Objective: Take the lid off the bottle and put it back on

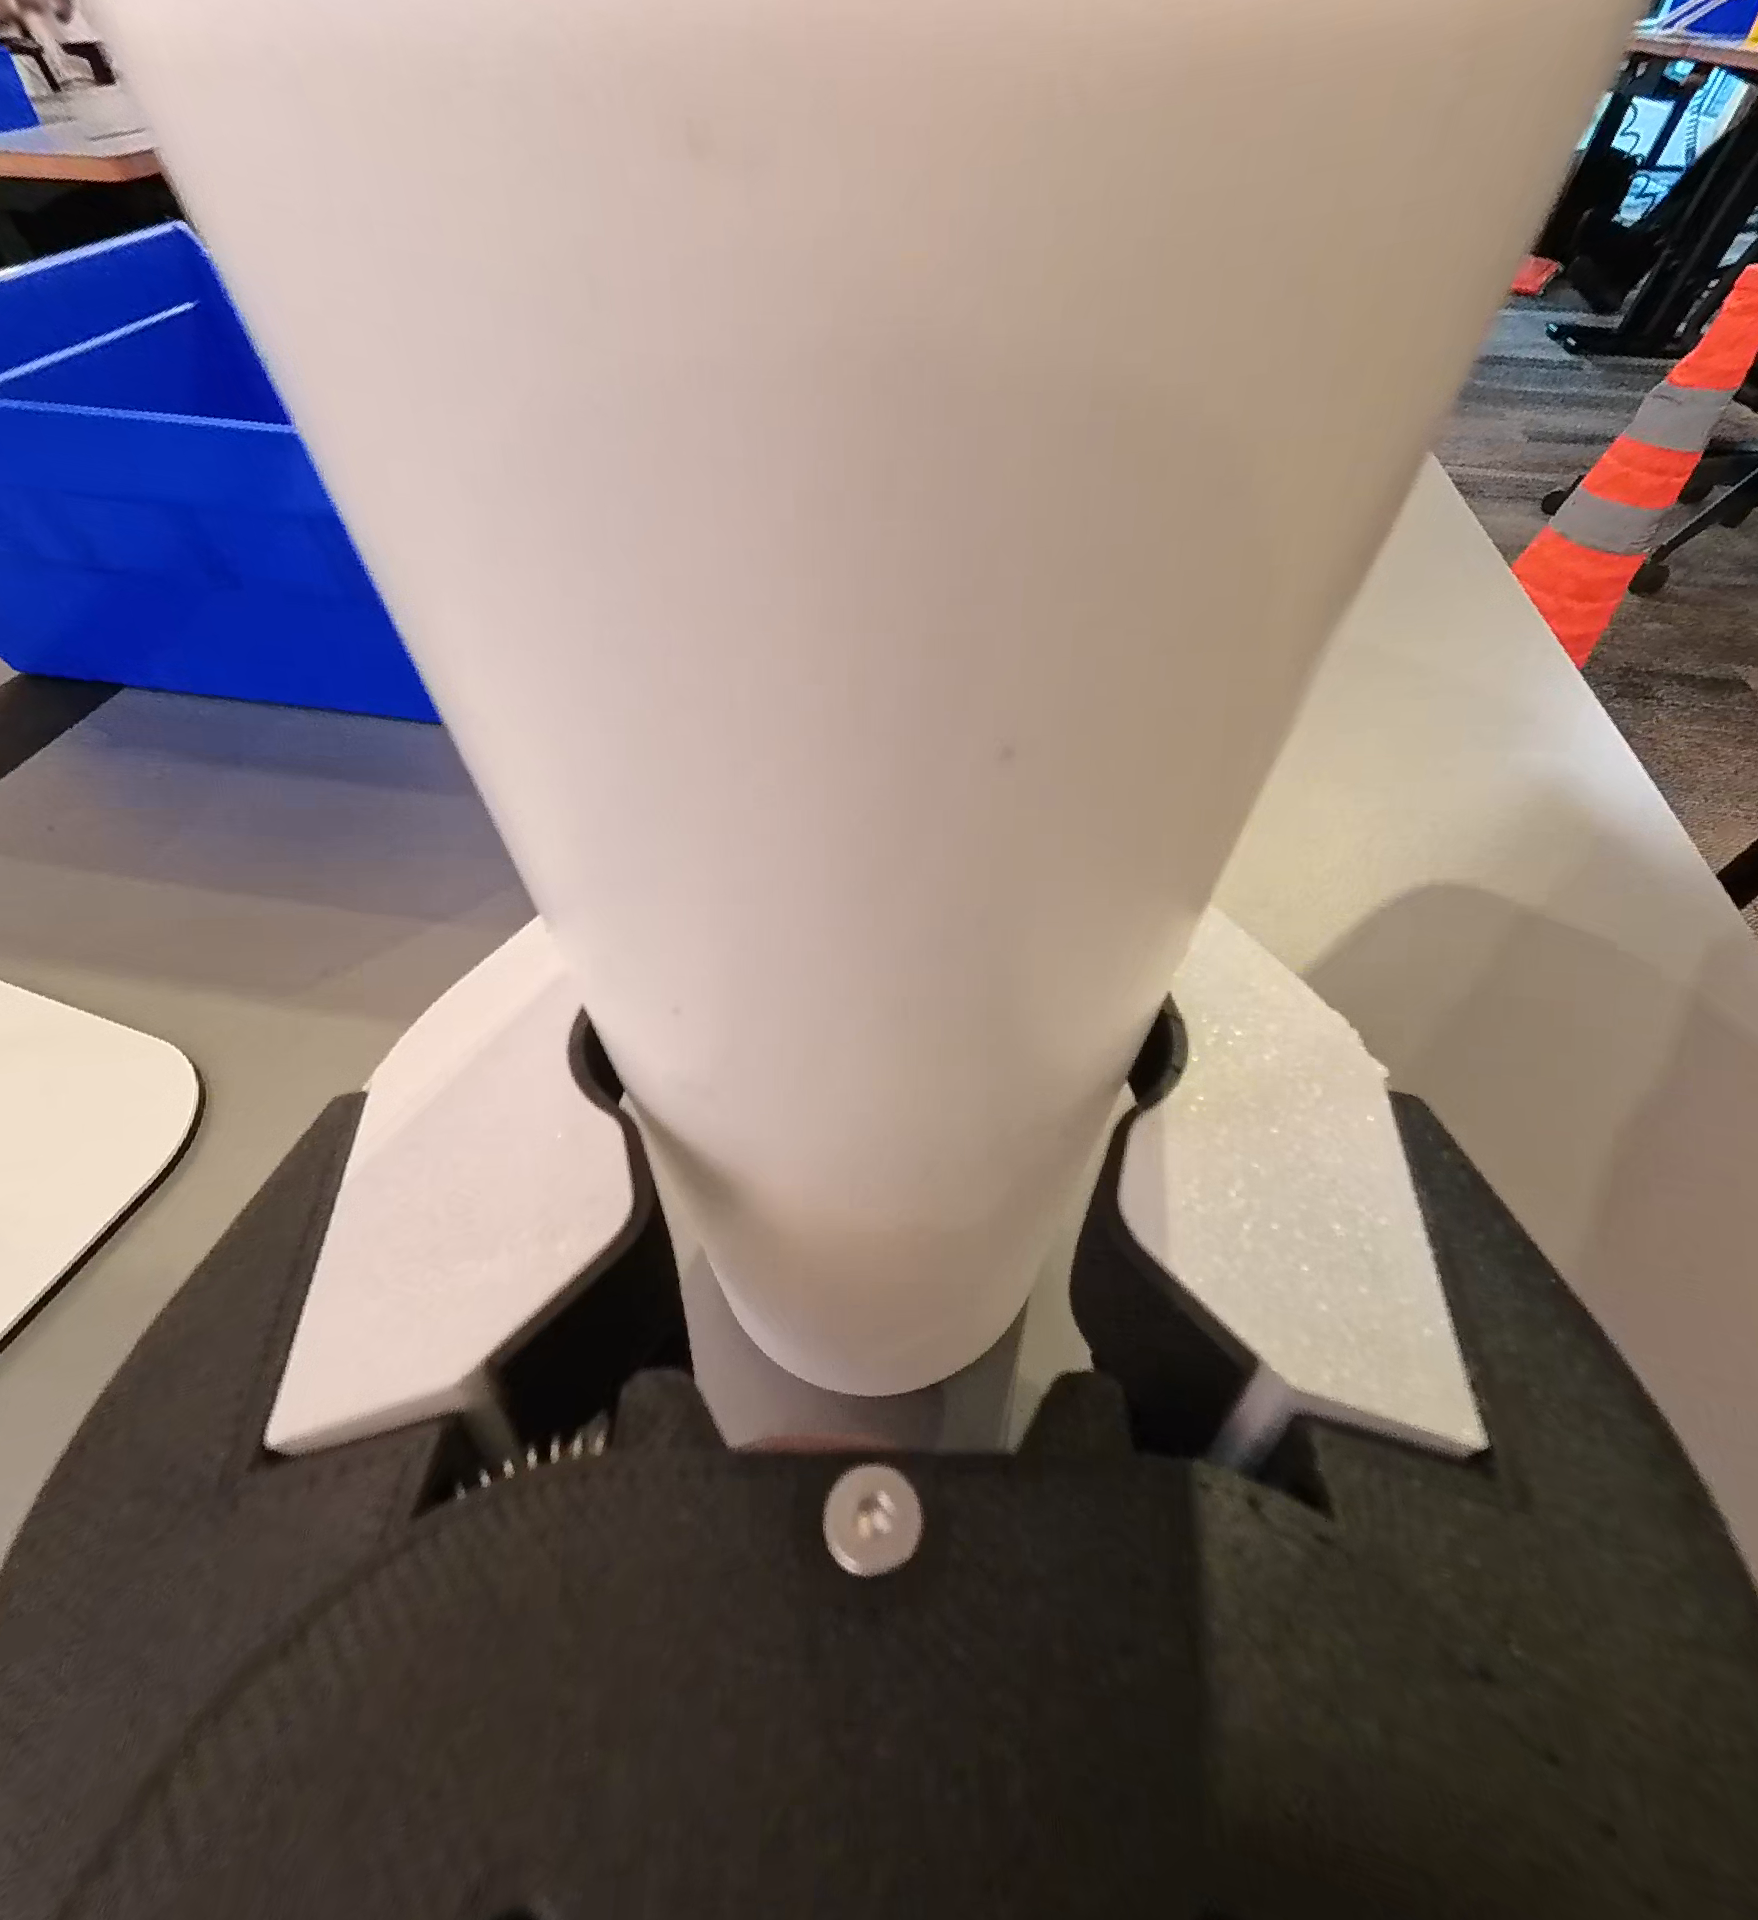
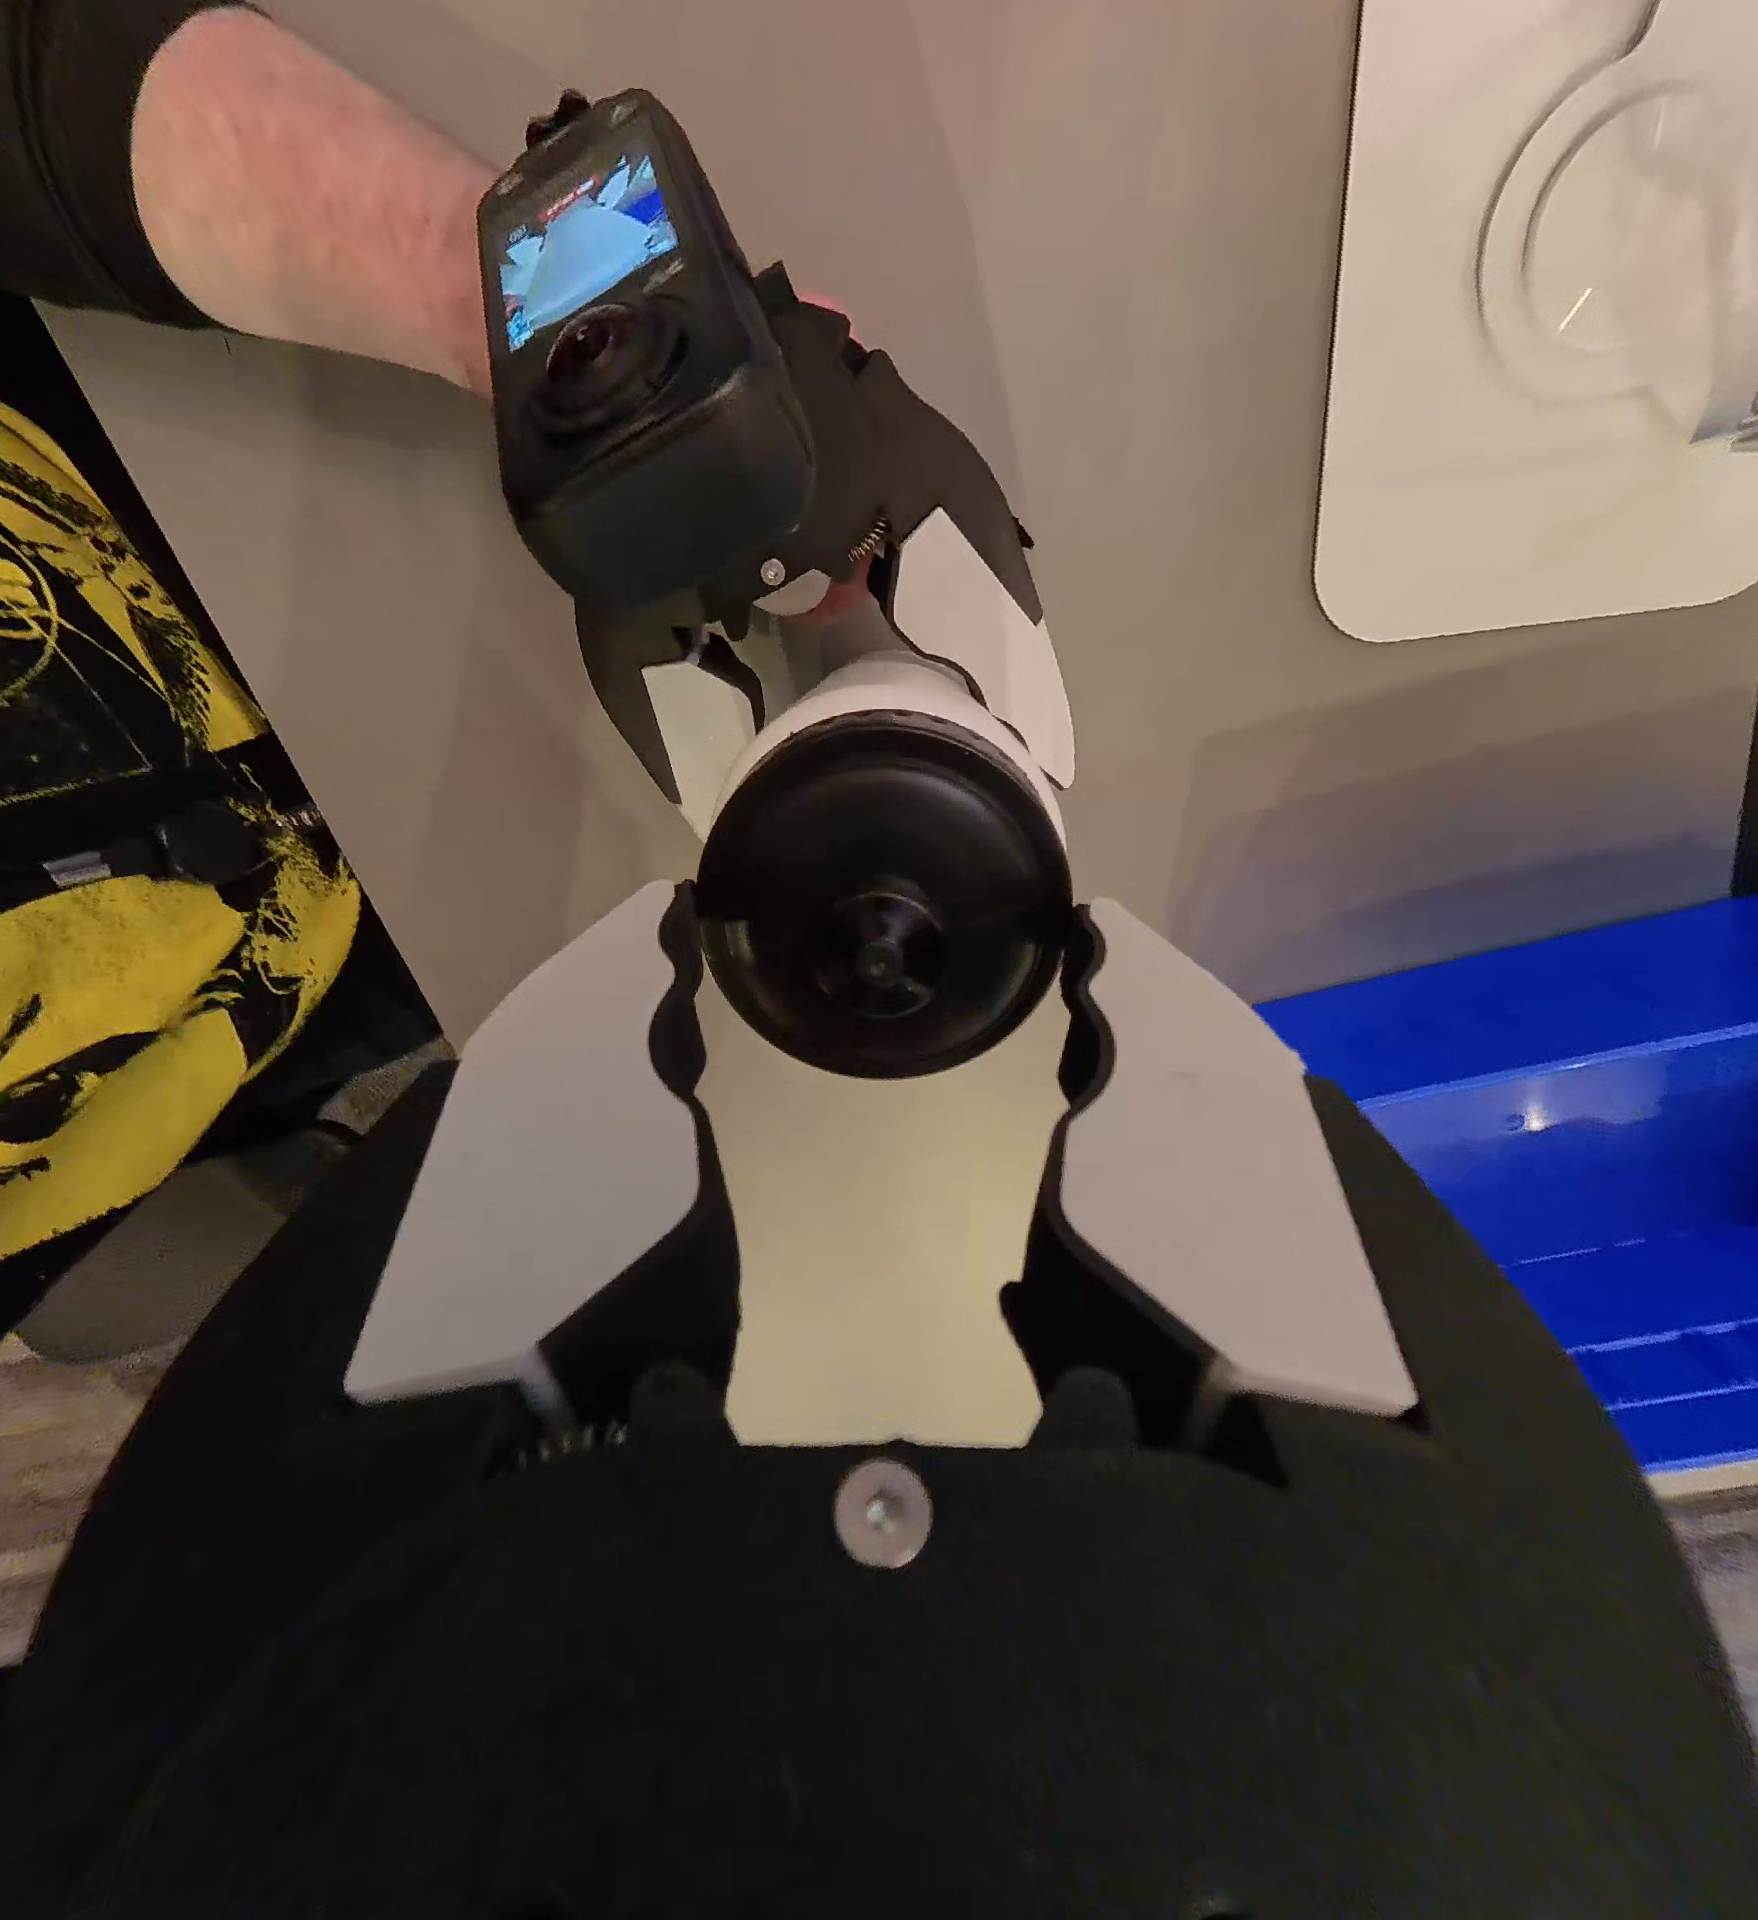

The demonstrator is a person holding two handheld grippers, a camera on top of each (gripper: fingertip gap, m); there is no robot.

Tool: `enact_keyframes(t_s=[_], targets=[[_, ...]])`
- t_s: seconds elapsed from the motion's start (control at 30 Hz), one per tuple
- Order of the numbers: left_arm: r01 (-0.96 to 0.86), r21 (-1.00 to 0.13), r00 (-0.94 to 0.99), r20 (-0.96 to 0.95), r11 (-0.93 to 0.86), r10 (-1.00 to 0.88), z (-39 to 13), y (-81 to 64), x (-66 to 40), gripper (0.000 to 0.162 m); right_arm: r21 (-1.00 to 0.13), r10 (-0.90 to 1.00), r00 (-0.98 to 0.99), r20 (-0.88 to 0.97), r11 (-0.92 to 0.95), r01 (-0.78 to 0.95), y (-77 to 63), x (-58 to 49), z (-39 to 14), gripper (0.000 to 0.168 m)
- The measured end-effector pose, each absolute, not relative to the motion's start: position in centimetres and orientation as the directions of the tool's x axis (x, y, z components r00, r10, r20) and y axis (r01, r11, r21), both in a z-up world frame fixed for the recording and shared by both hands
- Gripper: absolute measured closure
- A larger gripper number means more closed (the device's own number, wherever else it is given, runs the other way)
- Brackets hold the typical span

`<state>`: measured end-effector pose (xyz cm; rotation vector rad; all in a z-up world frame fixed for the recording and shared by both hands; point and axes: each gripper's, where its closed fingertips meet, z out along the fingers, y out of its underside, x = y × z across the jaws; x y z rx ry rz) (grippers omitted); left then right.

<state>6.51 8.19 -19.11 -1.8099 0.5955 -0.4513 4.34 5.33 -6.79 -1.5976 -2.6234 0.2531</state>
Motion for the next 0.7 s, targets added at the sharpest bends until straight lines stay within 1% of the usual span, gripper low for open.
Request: enact_keyframes(t_s=[0.1,0.2,0.27,0.33,0.47,0.53,0.6,0.7], targets=[[-0.171,-0.953,0.800,0.015,-0.252,-0.600,-19.10,8.19,6.47,0.066,-0.133,0.846,-0.533,-0.017,0.527,0.840,5.36,4.29,-6.81,0.101],[-0.172,-0.952,0.799,0.014,-0.252,-0.601,-19.11,8.19,6.48,0.065,-0.054,0.756,-0.655,-0.004,0.653,0.755,5.41,4.39,-6.81,0.101],[-0.176,-0.952,0.799,0.011,-0.251,-0.601,-19.11,8.18,6.52,0.065,0.031,0.681,-0.733,0.006,0.732,0.681,5.48,4.54,-6.78,0.101],[-0.178,-0.952,0.798,0.009,-0.250,-0.602,-19.12,8.15,6.54,0.066,0.135,0.564,-0.825,0.024,0.816,0.562,5.56,4.61,-6.76,0.101],[-0.173,-0.952,0.798,0.015,-0.252,-0.602,-19.12,8.17,6.49,0.066,0.322,0.360,-0.932,0.025,0.880,0.349,5.80,4.48,-6.65,0.102],[-0.173,-0.952,0.798,0.015,-0.253,-0.602,-19.12,8.16,6.46,0.066,0.388,0.302,-0.953,0.029,0.875,0.289,5.83,4.44,-6.60,0.102],[-0.174,-0.952,0.799,0.013,-0.252,-0.601,-19.13,8.15,6.45,0.066,0.403,0.268,-0.963,0.039,0.877,0.261,5.83,4.45,-6.58,0.102],[-0.175,-0.952,0.795,0.013,-0.251,-0.606,-19.12,8.11,6.52,0.066,0.327,0.319,-0.945,0.067,0.888,0.323,5.74,4.51,-6.60,0.100]])
